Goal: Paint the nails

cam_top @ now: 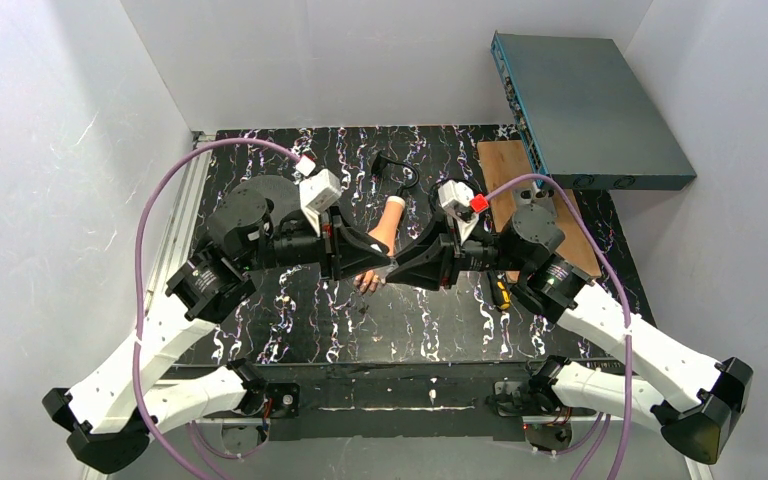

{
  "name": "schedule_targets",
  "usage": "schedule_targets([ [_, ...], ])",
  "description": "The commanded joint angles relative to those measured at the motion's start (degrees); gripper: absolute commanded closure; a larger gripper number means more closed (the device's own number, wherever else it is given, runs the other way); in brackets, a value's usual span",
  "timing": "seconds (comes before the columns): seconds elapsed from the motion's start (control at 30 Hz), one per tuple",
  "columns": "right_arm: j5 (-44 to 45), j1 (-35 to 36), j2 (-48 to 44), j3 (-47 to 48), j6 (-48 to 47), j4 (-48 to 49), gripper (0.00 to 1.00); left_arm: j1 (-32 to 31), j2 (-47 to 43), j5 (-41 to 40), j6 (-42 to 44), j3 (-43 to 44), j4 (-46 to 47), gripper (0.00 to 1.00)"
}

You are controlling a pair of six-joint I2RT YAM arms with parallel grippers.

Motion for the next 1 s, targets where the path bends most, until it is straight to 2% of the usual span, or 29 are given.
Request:
schedule_targets([
  [0.0, -7.2, 0.1, 0.2, 2.7, 5.3, 11.5, 0.99, -0.6, -2.2, 16.1, -1.5, -3.1, 9.9, 1.00],
  [0.17, -14.6, 0.2, 2.4, 4.3, 11.5, 17.1, 0.99, -0.6, -2.5, 20.6, -1.5, -4.4, 12.6, 1.00],
  [0.37, -14.5, 0.2, 2.8, 4.7, 12.6, 17.7, 0.99, -0.6, -2.8, 20.4, -1.0, -4.5, 12.3, 0.98],
  [0.43, -14.1, 0.2, 2.5, 4.6, 12.0, 16.7, 0.99, -0.6, -3.1, 19.6, -0.7, -4.4, 11.5, 0.84],
  [0.63, -10.6, 0.1, 1.2, 3.9, 6.3, 9.4, 0.99, -0.6, -4.5, 15.2, 1.9, -2.2, 4.2, 0.24],
  [0.7, -8.8, 0.2, 0.5, 3.4, 4.0, 6.2, 0.99, -0.6, -5.2, 12.7, 2.2, -1.8, 2.8, 0.14],
  [0.83, -3.2, 0.2, -1.1, 2.1, 0.0, 1.9, 0.99, -0.6, -5.1, 4.4, 1.8, 0.3, -1.5, 0.07],
  [0.97, 5.0, 0.2, -2.3, 0.2, -2.3, 2.0, 0.99, -0.6, -3.1, -7.6, 0.3, 4.2, -7.4, 0.10],
])
